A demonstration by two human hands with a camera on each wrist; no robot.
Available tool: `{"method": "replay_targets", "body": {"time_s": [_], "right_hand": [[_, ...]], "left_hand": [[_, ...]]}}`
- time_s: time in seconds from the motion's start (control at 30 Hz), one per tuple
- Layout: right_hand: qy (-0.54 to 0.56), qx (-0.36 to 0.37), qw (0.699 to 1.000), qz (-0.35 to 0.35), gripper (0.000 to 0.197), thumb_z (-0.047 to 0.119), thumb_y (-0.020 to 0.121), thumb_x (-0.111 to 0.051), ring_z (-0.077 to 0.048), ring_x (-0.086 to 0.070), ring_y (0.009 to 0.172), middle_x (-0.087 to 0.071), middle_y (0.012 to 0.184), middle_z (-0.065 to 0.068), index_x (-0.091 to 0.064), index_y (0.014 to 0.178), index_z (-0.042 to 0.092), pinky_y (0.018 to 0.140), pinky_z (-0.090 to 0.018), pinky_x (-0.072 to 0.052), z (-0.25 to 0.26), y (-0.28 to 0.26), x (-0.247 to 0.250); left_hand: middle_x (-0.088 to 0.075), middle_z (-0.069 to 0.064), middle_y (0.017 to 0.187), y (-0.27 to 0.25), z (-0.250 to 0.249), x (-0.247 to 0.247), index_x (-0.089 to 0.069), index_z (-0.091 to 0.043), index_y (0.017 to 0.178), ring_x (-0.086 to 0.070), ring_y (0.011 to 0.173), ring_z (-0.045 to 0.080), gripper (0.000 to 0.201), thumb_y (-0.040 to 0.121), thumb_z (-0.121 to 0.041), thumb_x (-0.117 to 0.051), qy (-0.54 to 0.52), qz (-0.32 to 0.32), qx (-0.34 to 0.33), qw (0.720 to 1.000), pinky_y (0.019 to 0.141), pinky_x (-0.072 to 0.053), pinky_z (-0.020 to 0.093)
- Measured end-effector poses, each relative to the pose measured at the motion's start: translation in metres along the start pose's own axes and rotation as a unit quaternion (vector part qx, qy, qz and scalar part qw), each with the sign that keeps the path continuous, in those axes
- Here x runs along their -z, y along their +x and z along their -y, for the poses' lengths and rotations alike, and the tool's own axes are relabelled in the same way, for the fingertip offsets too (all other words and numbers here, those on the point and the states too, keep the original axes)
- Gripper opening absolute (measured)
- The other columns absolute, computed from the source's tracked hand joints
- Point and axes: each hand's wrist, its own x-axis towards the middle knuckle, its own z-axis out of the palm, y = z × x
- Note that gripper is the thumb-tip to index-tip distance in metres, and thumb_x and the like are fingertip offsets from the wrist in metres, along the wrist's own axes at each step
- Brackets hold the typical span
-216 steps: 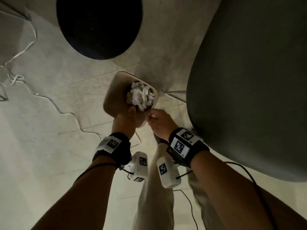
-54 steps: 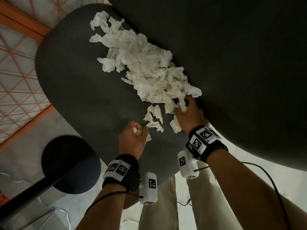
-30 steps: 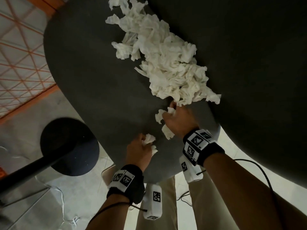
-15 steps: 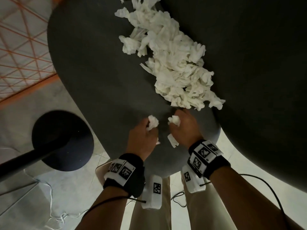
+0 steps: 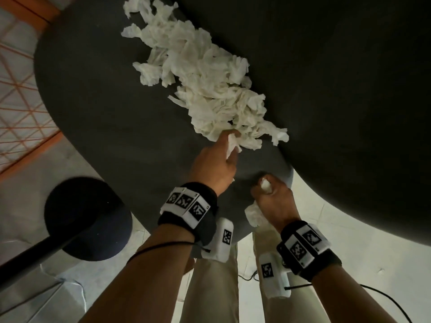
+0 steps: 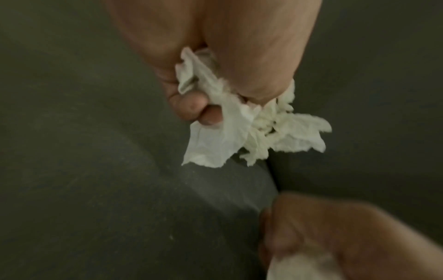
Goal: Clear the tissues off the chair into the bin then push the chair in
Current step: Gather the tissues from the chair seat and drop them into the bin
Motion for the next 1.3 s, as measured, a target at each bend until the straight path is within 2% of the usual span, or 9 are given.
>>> {"method": "replay_targets", "body": {"time_s": [0.13, 0.33, 0.57, 0.7, 0.8, 0.97, 1.13, 1.2, 1.3], "right_hand": [[0.010, -0.006, 1.000, 0.011, 0.010, 0.026, 0.083, -0.063, -0.017, -0.060, 0.079, -0.065, 0.084, 0.001, -0.062, 0.090, 0.020, 0.072, -0.027, -0.044, 0.005, 0.001, 0.001], [-0.047, 0.029, 0.998, 0.018, 0.020, 0.027, 0.084, -0.063, -0.021, -0.060, 0.094, -0.066, 0.100, -0.004, -0.061, 0.100, 0.015, 0.076, -0.019, -0.034, -0.004, 0.009, -0.006], [-0.080, 0.017, 0.995, 0.063, 0.038, 0.047, 0.082, -0.061, -0.027, -0.058, 0.107, -0.060, 0.114, -0.007, -0.056, 0.107, 0.019, 0.090, -0.033, -0.046, -0.004, 0.013, -0.008], [-0.030, 0.005, 0.996, 0.082, 0.041, 0.055, 0.090, -0.050, -0.026, -0.058, 0.110, -0.065, 0.112, -0.006, -0.064, 0.101, 0.018, 0.086, -0.027, -0.038, 0.007, 0.012, 0.005], [-0.042, 0.018, 0.997, 0.069, 0.042, 0.047, 0.098, -0.040, -0.030, -0.057, 0.112, -0.065, 0.109, -0.014, -0.066, 0.103, 0.014, 0.087, -0.028, -0.037, 0.014, 0.009, 0.018], [-0.025, 0.089, 0.994, -0.061, 0.013, 0.032, 0.096, -0.046, -0.031, -0.060, 0.099, -0.062, 0.100, -0.008, -0.055, 0.096, 0.023, 0.084, -0.032, -0.044, 0.011, 0.004, 0.019], [-0.213, 0.205, 0.949, -0.109, 0.044, 0.026, 0.095, -0.050, -0.028, -0.058, 0.108, -0.036, 0.145, 0.000, -0.043, 0.138, 0.032, 0.086, -0.040, -0.047, 0.015, 0.002, 0.021], [-0.292, 0.167, 0.938, -0.080, 0.054, 0.026, 0.095, -0.050, -0.033, -0.056, 0.114, -0.024, 0.153, 0.001, -0.032, 0.144, 0.035, 0.090, -0.044, -0.046, 0.017, 0.008, 0.019], [-0.330, 0.137, 0.930, -0.086, 0.047, 0.025, 0.094, -0.052, -0.041, -0.053, 0.114, -0.029, 0.149, -0.005, -0.040, 0.139, 0.030, 0.091, -0.047, -0.045, 0.018, 0.018, 0.013]], "left_hand": [[-0.069, 0.004, 0.110, 0.013, -0.009, -0.015, -0.040, -0.033, 0.136, -0.064, 0.104, 0.028, 0.039, 0.097, -0.035, -0.044, 0.132, 0.021, -0.069, 0.989, 0.087, -0.053, 0.044], [-0.063, 0.014, 0.115, 0.030, -0.018, -0.028, -0.036, -0.024, 0.141, -0.060, 0.106, 0.037, 0.045, 0.098, -0.036, -0.042, 0.247, 0.044, -0.017, 0.968, 0.081, -0.047, 0.042], [-0.072, 0.001, 0.094, -0.005, -0.018, -0.008, -0.064, -0.017, 0.107, -0.067, 0.091, 0.019, 0.026, 0.093, -0.036, -0.054, 0.034, -0.087, -0.039, 0.995, 0.080, -0.052, 0.032], [-0.071, -0.004, 0.094, -0.040, -0.009, 0.006, -0.069, -0.014, 0.104, -0.067, 0.089, 0.010, 0.029, 0.093, -0.038, -0.058, -0.096, -0.186, 0.005, 0.978, 0.078, -0.051, 0.023], [-0.073, -0.005, 0.091, -0.061, -0.002, 0.013, -0.069, -0.017, 0.103, -0.070, 0.085, 0.008, 0.033, 0.093, -0.046, -0.056, -0.200, -0.232, 0.089, 0.948, 0.071, -0.057, 0.027], [-0.072, -0.004, 0.084, -0.084, 0.019, 0.018, -0.069, -0.017, 0.095, -0.068, 0.078, 0.004, 0.010, 0.090, -0.024, -0.067, -0.248, -0.243, 0.140, 0.927, 0.070, -0.052, 0.020], [-0.073, -0.005, 0.089, -0.099, 0.044, 0.011, -0.066, -0.016, 0.092, -0.069, 0.080, 0.006, 0.011, 0.091, -0.007, -0.060, -0.239, -0.197, 0.172, 0.935, 0.064, -0.056, 0.022], [-0.073, 0.001, 0.087, -0.107, 0.048, 0.009, -0.059, -0.016, 0.094, -0.069, 0.073, 0.007, 0.002, 0.095, -0.014, -0.058, -0.261, -0.195, 0.178, 0.929, 0.057, -0.053, 0.017], [-0.068, 0.003, 0.089, -0.119, 0.059, 0.007, -0.059, -0.011, 0.109, -0.064, 0.077, 0.011, 0.029, 0.095, -0.036, -0.056, -0.227, -0.207, 0.181, 0.934, 0.070, -0.049, 0.017]]}}
